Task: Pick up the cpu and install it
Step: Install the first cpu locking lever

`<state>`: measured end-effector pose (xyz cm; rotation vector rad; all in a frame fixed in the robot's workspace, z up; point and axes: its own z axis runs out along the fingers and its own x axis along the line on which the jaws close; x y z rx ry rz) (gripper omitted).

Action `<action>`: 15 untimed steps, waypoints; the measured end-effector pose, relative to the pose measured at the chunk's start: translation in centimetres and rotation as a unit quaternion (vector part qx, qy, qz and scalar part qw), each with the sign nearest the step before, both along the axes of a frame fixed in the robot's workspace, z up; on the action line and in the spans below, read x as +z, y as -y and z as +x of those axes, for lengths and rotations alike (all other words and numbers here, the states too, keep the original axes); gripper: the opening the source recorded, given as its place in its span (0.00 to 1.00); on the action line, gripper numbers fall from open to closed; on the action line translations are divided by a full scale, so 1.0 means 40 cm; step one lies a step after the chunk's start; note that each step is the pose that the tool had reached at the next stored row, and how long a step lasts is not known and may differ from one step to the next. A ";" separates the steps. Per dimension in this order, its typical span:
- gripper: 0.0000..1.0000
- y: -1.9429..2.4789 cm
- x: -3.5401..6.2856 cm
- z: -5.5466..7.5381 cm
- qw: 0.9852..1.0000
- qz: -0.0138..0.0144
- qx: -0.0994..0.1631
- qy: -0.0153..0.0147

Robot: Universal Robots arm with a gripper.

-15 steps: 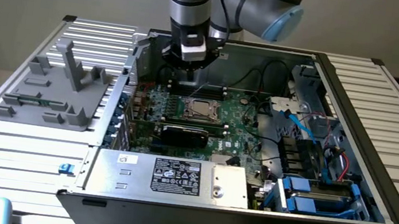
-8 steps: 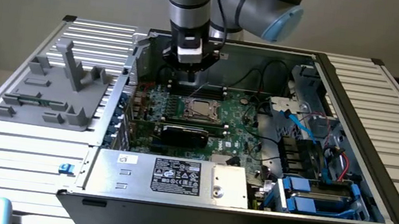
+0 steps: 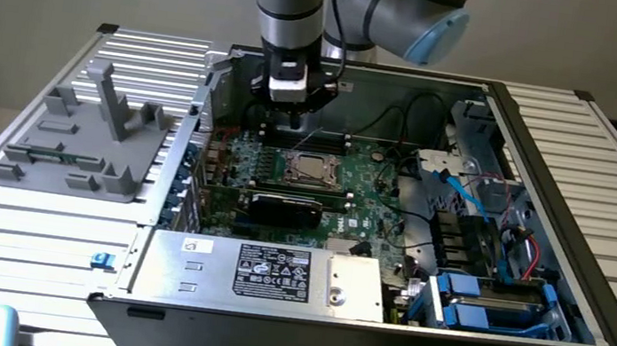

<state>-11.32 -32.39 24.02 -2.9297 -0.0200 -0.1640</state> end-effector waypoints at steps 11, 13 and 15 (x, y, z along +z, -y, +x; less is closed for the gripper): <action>0.11 0.000 -0.013 -0.005 1.000 0.014 -0.008 0.007; 0.11 0.000 -0.019 -0.006 1.000 0.015 -0.015 0.007; 0.11 0.002 -0.023 -0.007 1.000 0.015 -0.019 0.007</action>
